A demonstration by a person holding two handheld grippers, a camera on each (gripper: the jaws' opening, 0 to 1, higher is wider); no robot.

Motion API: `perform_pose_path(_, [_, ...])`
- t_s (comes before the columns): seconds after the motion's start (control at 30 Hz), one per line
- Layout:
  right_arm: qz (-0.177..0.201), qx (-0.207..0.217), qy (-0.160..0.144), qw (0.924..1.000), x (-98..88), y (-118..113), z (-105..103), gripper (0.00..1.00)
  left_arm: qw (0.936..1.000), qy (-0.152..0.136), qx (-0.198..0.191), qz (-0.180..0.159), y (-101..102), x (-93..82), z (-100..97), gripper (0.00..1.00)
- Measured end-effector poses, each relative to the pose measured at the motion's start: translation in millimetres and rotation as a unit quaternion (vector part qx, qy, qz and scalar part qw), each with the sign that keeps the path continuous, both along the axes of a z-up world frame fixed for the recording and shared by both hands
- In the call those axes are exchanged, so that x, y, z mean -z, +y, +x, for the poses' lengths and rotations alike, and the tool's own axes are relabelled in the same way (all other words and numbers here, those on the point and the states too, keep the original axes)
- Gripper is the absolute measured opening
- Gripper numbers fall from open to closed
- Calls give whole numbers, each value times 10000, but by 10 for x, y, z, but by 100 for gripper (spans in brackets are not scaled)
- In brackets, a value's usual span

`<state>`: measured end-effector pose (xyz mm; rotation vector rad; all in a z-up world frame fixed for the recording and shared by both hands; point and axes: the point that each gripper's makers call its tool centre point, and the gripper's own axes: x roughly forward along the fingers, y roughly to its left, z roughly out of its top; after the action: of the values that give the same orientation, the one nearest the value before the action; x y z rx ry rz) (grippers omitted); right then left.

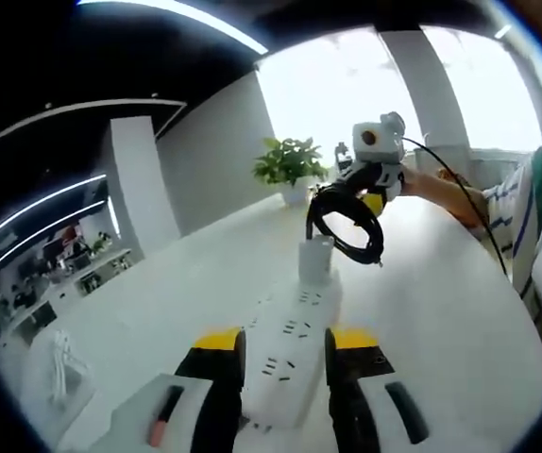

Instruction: Straighten the power strip on the desk, plug the charger into it

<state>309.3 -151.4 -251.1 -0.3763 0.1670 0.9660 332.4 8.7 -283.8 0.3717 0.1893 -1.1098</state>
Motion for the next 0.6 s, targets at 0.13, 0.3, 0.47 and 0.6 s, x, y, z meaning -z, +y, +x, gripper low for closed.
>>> perform_pose_path(0.13, [16, 78, 37, 10000, 44, -62, -1, 31, 9999, 76, -27, 88, 48, 20, 0, 33])
perform_pose_path(0.3, [24, 141, 125, 9998, 120, -110, 19, 31, 9995, 216, -107, 202, 103, 76, 7, 33])
perform_pose_path(0.47, [-91, 198, 261, 9994, 273, -123, 57, 30, 9987, 347, -161, 324, 168, 131, -3, 32])
perform_pose_path(0.6, [-125, 188, 372, 9991, 365, -91, 82, 30, 9981, 370, -191, 443, 217, 141, -10, 32])
